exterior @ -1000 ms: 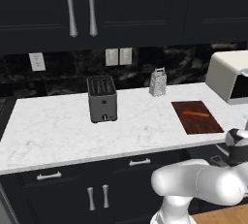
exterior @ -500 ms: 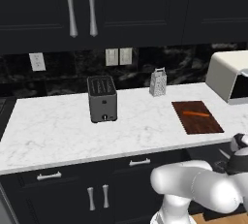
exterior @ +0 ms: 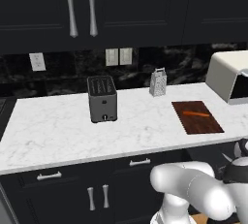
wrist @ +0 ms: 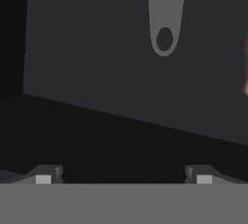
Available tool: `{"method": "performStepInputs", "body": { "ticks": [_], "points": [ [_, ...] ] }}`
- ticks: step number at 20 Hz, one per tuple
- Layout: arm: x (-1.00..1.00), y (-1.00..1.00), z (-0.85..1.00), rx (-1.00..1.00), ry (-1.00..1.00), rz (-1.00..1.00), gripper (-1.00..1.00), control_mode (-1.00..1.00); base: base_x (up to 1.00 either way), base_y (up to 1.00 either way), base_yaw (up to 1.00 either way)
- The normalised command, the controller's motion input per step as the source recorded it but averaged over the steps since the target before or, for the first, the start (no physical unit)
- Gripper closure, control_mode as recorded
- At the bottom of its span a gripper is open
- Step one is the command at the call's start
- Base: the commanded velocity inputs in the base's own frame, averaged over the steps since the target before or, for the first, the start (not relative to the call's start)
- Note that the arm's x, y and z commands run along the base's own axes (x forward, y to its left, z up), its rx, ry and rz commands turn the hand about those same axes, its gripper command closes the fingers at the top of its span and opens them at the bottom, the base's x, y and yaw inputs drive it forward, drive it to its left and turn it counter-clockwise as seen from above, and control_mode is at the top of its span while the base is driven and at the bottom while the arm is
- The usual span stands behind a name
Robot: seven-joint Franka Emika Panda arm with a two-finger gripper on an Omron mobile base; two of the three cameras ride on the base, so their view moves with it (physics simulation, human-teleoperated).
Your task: Place the appropriate cutting tool for cutting the carrot skin on the cutting board.
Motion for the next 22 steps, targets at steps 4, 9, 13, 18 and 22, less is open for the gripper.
{"method": "performStepInputs", "body": {
  "ticks": [4, 9, 13, 18, 22],
  "points": [
    [0.39, -0.13, 0.28, 0.00, 0.00, 0.00, -1.00, -1.00, 0.00, 0.00, 0.00],
    [0.23, -0.05, 0.07, 0.00, 0.00, 0.00, -1.00, -1.00, 0.00, 0.00, 0.00],
    [0.10, 0.00, 0.00, 0.00, 0.00, 0.00, -1.00, -1.00, 0.00, 0.00, 0.00],
    [0.20, 0.00, -0.15, 0.00, 0.00, 0.00, -1.00, -1.00, 0.00, 0.00, 0.00],
    [0.11, 0.00, -0.20, 0.00, 0.00, 0.00, -1.00, -1.00, 0.00, 0.00, 0.00]
  ]
}}
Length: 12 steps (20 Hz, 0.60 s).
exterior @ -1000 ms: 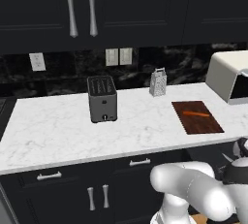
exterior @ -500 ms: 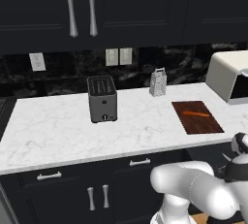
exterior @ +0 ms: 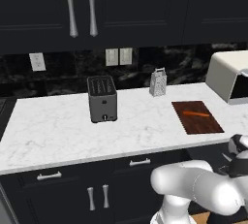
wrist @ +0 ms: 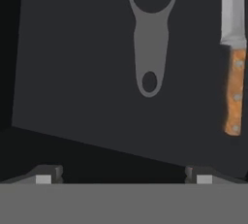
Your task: Place the appropriate cutting tool for cutting the carrot skin on the cutting board.
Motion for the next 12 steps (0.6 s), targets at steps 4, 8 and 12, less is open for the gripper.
{"method": "performStepInputs", "body": {
  "ticks": [4, 8, 12],
  "points": [
    [0.05, 0.00, -0.19, 0.00, 0.00, 0.00, -1.00, -1.00, 0.00, 0.00, 0.00],
    [0.05, 0.00, -0.17, 0.00, 0.00, 0.00, -1.00, -1.00, 0.00, 0.00, 0.00],
    [0.11, 0.00, -0.11, 0.00, 0.00, 0.00, -1.00, -1.00, 0.00, 0.00, 0.00]
  ]
}}
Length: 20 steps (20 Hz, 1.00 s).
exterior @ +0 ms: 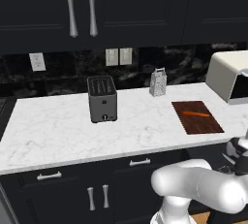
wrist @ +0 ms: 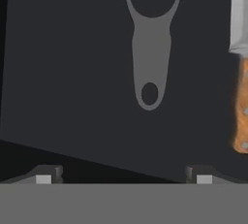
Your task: Place the appropriate cutting tool for cutting the carrot skin on the cutting board.
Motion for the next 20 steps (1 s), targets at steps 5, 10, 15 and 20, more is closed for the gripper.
{"method": "performStepInputs", "body": {
  "ticks": [5, 10, 15, 20],
  "points": [
    [0.03, 0.00, -0.24, 0.00, -0.06, 0.00, -1.00, -1.00, 0.00, 0.00, 0.00],
    [0.05, 0.00, -0.20, 0.00, -0.07, 0.00, -1.00, -1.00, 0.00, 0.00, 0.00],
    [0.13, -0.04, -0.05, 0.00, -0.02, 0.00, -1.00, -1.00, 0.00, 0.00, 0.00],
    [0.17, -0.04, -0.05, 0.00, 0.00, 0.00, -1.00, -1.00, 0.00, 0.00, 0.00]
  ]
}}
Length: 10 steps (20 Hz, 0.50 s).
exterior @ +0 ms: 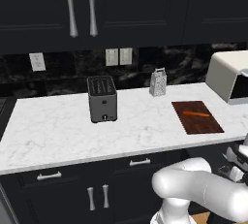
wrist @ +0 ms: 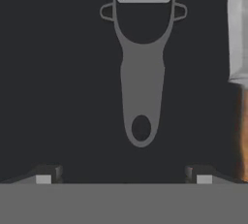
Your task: Place the appropriate cutting tool for cutting the carrot skin on the cutting board.
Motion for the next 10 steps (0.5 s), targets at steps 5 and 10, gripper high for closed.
{"method": "performStepInputs", "body": {
  "ticks": [5, 10],
  "points": [
    [0.27, -0.04, -0.15, 0.00, 0.00, 0.00, -1.00, -1.00, 0.00, 0.00, 0.00],
    [0.27, -0.07, -0.17, 0.00, 0.03, 0.00, -1.00, -1.00, 0.00, 0.00, 0.00]
  ]
}}
